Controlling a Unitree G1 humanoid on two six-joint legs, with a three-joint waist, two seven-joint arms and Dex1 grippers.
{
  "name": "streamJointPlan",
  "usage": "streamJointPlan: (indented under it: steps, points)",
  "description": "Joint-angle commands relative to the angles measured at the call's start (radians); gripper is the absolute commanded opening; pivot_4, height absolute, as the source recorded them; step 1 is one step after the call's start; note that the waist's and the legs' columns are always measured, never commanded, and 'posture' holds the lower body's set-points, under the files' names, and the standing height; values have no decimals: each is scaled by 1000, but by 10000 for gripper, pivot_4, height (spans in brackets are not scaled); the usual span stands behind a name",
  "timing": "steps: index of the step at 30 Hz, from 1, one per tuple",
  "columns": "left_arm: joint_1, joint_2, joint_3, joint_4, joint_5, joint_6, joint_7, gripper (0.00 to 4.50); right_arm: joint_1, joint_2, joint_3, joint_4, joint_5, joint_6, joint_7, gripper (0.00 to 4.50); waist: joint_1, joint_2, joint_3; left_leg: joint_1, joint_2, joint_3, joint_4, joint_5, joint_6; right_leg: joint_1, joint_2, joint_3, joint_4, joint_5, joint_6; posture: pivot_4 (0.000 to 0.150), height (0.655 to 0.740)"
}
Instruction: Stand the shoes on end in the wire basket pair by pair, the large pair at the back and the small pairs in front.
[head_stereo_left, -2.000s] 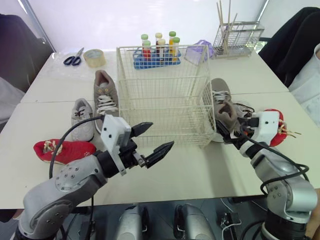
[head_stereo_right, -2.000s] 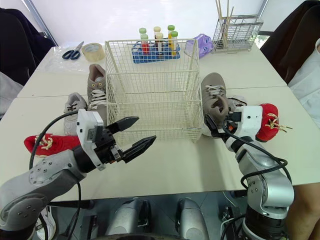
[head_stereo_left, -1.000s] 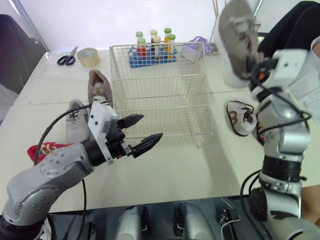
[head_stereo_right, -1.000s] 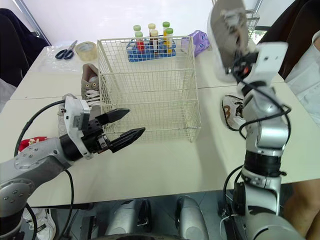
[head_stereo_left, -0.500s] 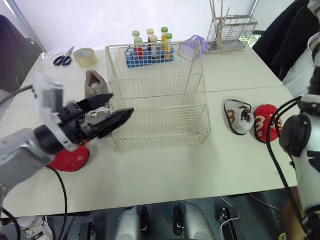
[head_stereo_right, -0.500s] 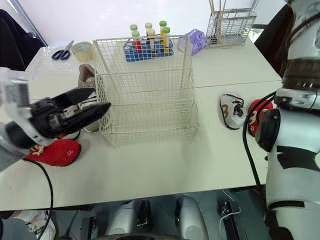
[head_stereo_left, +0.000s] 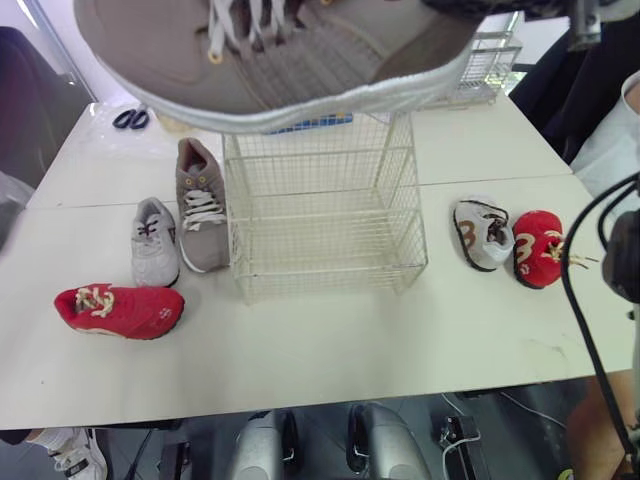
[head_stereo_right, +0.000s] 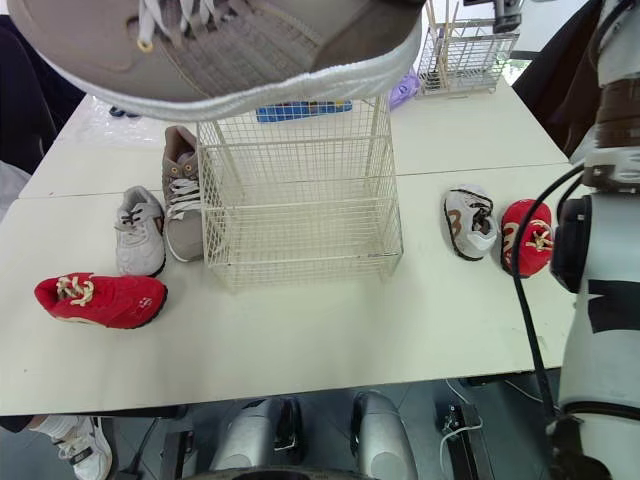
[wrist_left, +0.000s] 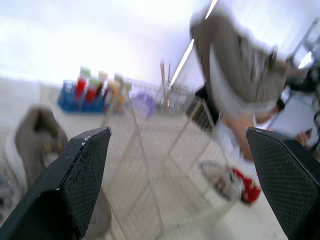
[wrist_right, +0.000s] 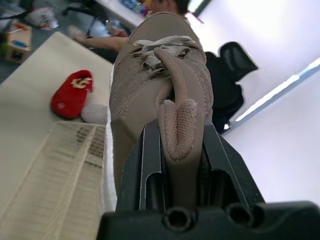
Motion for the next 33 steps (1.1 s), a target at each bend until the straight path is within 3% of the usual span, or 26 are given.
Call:
streamJointPlan:
  steps: [1, 7, 20, 23, 27, 30, 33]
  points:
    - [-80, 84, -93, -22, -18, 17, -49, 45000, 25, -52, 32, -128, 140, -19, 4, 2129, 2, -1, 0, 0, 0, 0, 0, 0, 0, 0, -1, 0, 0, 0, 0, 1500, 7400]
    - [-183, 119, -289, -95, -18, 49, -98, 45000, 49, -93, 65, -182, 206, -12, 4, 2129, -7, -1, 0, -1, -1, 2, 0, -1, 1, -1, -3, 1, 2, 2, 3, 1500, 7400]
    - [-517, 98, -655, -12, -18, 60, -110, 45000, 103, -140, 51, -308, 251, 47, 4, 2129, 0, -1, 1, 0, 0, 3, 0, 2, 3, -2, -1, 1, 4, 2, 3, 1500, 7400]
    - [-544, 88, -686, -1, -18, 78, -115, 37009, 107, -138, 45, -320, 252, 60, 4, 2078, 0, -2, 1, 0, -1, 3, 0, 2, 3, -2, -1, 1, 4, 2, 3, 1500, 7400]
    - [-543, 72, -695, -19, -18, 91, -123, 19806, 116, -132, 34, -323, 232, 78, 4, 2078, -1, -2, 1, 0, 0, 3, 0, 2, 3, -2, -1, 1, 5, 2, 3, 1500, 7400]
    - [-556, 49, -707, -37, -18, 70, -86, 12137, 115, -120, 21, -311, 202, 99, 4, 2078, -1, -2, 1, 0, 0, 3, 0, 2, 3, -2, -1, 1, 5, 2, 3, 1500, 7400]
    - [-587, -2, -712, -48, -18, 25, -31, 11857, 103, -85, -27, -266, 143, 144, -37, 15902, 0, -2, 1, 0, -1, 3, 1, 2, 3, -1, -1, 1, 5, 2, 3, 1500, 7400]
